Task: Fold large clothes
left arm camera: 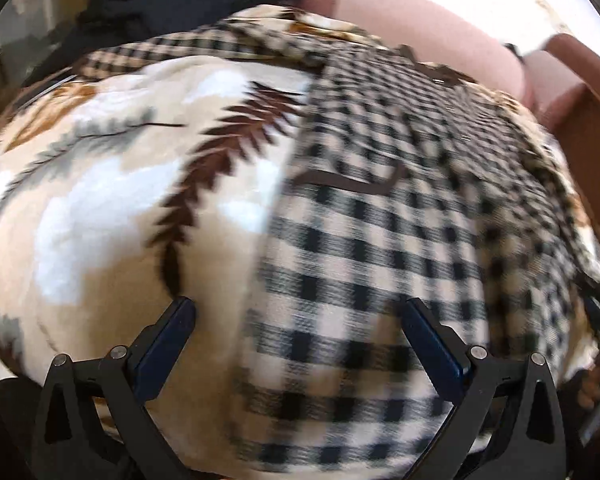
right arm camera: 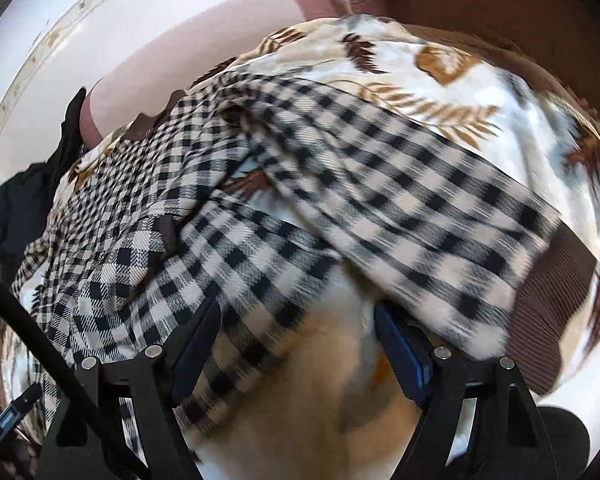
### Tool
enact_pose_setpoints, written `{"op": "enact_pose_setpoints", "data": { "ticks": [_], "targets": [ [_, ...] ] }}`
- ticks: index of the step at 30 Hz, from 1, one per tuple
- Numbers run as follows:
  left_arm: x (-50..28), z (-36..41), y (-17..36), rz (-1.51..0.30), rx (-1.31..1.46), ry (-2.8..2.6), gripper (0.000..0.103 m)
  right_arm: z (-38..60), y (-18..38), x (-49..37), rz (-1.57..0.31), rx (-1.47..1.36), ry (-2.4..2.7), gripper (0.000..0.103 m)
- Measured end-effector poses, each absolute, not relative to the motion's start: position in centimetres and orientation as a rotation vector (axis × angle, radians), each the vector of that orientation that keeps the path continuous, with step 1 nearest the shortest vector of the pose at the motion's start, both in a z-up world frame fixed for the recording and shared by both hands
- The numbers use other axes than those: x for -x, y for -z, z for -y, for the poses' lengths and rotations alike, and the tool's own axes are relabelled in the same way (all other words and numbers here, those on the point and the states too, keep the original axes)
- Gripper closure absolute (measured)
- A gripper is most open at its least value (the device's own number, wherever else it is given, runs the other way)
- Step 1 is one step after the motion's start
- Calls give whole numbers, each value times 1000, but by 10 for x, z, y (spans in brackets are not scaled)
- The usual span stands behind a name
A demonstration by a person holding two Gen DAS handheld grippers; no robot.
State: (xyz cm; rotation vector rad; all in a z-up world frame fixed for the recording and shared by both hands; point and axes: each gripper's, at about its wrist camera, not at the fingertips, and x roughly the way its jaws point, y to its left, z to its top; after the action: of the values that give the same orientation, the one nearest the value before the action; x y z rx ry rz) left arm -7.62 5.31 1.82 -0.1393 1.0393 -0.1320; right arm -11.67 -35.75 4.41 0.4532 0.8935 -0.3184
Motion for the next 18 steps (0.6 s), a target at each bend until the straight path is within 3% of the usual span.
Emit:
{"op": "enact_pose_setpoints", "data": {
  "ticks": [3, 4, 5, 6, 7, 8, 9, 10, 18],
  "targets": [
    [81, -38, -19, -1055, 163, 204, 1, 351, -43, 100, -886, -421, 316, 36],
    [83, -31, -19, -1058, 145, 207, 10, 350, -43, 97, -880, -416, 307, 42],
    [84, -24, -18, -1071, 124, 227, 19, 347, -43, 93, -882, -417, 276, 69],
    [85, -17, -19, -1070, 66, 193, 39, 344, -43, 90, -895, -408, 276, 83],
    [87, -14, -21, -1063, 8, 150, 66, 345, -44, 89, -891, -408, 281, 89],
    [88, -16, -25, -1059, 8, 158, 78, 349, -46, 93, -886, -468, 231, 97],
    [87, -20, -29, -1068, 41, 175, 90, 351, -48, 98, -880, -503, 219, 97],
    [86, -29, -34, -1083, 96, 190, 93, 353, -52, 104, -874, -520, 217, 97],
    [114, -64, -60, -1073, 127, 196, 99, 357, -82, 190, -880, -567, 191, 98]
  ]
}}
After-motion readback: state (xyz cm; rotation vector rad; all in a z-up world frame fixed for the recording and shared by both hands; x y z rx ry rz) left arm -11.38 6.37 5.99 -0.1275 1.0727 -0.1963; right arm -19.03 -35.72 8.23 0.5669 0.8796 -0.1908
